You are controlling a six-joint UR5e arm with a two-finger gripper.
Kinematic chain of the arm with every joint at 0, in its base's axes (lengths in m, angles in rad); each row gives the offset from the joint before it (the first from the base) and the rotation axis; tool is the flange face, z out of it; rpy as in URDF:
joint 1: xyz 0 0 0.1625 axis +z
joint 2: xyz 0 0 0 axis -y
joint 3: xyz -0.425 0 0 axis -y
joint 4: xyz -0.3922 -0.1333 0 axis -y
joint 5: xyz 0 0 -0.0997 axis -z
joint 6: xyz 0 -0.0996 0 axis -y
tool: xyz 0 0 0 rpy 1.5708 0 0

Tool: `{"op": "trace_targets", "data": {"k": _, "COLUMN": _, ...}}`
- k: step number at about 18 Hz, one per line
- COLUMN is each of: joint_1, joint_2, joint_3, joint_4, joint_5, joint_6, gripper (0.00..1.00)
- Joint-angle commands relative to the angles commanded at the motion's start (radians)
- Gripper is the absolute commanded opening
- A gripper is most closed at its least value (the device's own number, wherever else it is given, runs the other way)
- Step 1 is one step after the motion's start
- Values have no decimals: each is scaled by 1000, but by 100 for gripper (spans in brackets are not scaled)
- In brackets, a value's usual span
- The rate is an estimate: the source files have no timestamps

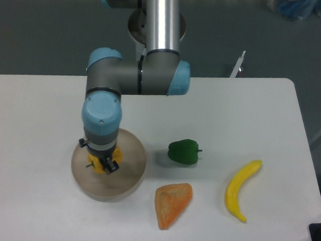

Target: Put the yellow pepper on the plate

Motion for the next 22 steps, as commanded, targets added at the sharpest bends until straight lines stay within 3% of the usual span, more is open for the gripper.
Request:
{"op": "trace_targets", "data": {"k": 1, "joint_1": 2, "joint_2": 2, "joint_3": -3, "joint_4": 3, "joint_5": 0, "joint_6": 5, "gripper": 97}}
{"op": "trace_targets", "data": {"k": 2, "joint_1": 2, "joint_2": 2, "joint_3": -5, "joint_4": 3, "joint_5": 0, "joint_6": 3, "gripper": 100}}
{"op": "trace_targets", "data": {"k": 10, "joint_1": 18, "joint_2": 24, "joint_3": 43, "joint_4": 28, "joint_5": 11, "joint_6": 5, "gripper": 100}}
{"op": "trace_targets", "data": {"k": 15, "joint_1": 161, "joint_2": 51, "joint_3": 90, "joint_4": 112, "joint_5": 31, "joint_6": 24, "gripper": 100}}
{"op": "trace_targets", "data": {"k": 17, "joint_1": 219, "joint_2": 58, "joint_3": 87, "joint_4": 164, "joint_5": 130, "joint_6": 60, "gripper": 100}}
{"op": "trace_targets", "data": {"k": 19, "joint_1": 261, "joint_2": 60, "joint_3": 86, "joint_4": 161, "joint_5": 207, "joint_6": 135, "gripper": 100}}
{"op": "trace_targets", "data": {"k": 22, "joint_1": 330, "joint_2": 57, "joint_3": 87, "joint_4": 157, "joint_5": 210, "joint_6": 216, "gripper": 100}}
